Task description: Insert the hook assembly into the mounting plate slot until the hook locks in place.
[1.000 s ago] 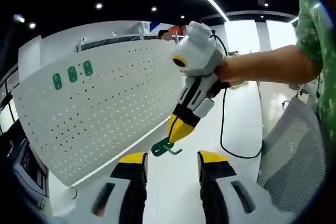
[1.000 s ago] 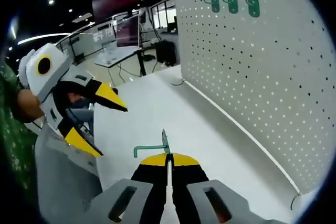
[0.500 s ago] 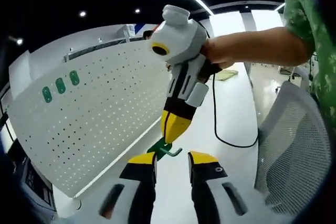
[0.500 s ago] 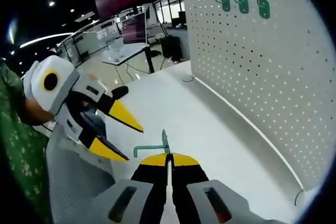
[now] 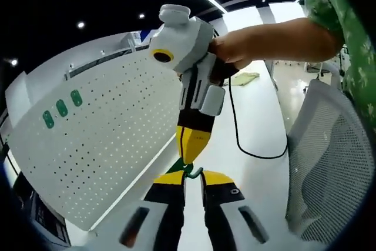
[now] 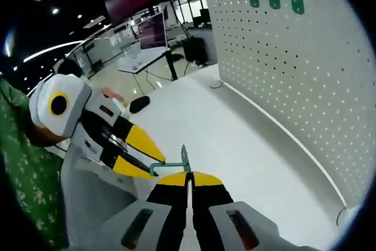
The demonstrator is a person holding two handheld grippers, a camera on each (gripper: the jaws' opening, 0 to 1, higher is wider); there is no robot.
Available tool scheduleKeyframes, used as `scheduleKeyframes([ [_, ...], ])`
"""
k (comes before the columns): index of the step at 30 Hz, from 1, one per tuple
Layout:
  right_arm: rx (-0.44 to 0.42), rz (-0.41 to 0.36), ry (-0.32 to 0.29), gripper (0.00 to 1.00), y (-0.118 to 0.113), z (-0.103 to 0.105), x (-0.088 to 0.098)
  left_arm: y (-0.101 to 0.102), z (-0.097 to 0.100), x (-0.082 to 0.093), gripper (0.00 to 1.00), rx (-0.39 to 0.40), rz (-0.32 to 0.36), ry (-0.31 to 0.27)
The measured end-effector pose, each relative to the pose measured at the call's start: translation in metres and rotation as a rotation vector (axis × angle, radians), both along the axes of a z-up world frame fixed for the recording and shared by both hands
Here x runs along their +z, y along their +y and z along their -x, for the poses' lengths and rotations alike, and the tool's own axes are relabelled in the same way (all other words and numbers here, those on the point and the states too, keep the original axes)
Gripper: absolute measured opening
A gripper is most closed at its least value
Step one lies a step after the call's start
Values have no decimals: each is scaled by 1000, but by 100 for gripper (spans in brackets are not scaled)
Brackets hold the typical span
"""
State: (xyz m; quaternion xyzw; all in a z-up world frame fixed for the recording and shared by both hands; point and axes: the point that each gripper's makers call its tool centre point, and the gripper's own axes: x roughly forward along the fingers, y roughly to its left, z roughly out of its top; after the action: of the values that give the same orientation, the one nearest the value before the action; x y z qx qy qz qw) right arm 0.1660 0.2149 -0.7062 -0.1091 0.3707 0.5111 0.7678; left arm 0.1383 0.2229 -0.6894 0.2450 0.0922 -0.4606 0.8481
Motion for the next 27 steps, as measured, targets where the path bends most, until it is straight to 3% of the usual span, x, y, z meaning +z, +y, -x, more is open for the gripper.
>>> scheduleKeyframes([
  [8,2,16,49,0,-1,5,-6,-2,4,-2,8,-25,-13,-4],
  [13,9,9,73,1,1,9,-8,-2,4,6,5,-24,22,-9],
  [27,-3,-16,98,2,3,9,-6,-1,3,7,4,-14,41,21],
])
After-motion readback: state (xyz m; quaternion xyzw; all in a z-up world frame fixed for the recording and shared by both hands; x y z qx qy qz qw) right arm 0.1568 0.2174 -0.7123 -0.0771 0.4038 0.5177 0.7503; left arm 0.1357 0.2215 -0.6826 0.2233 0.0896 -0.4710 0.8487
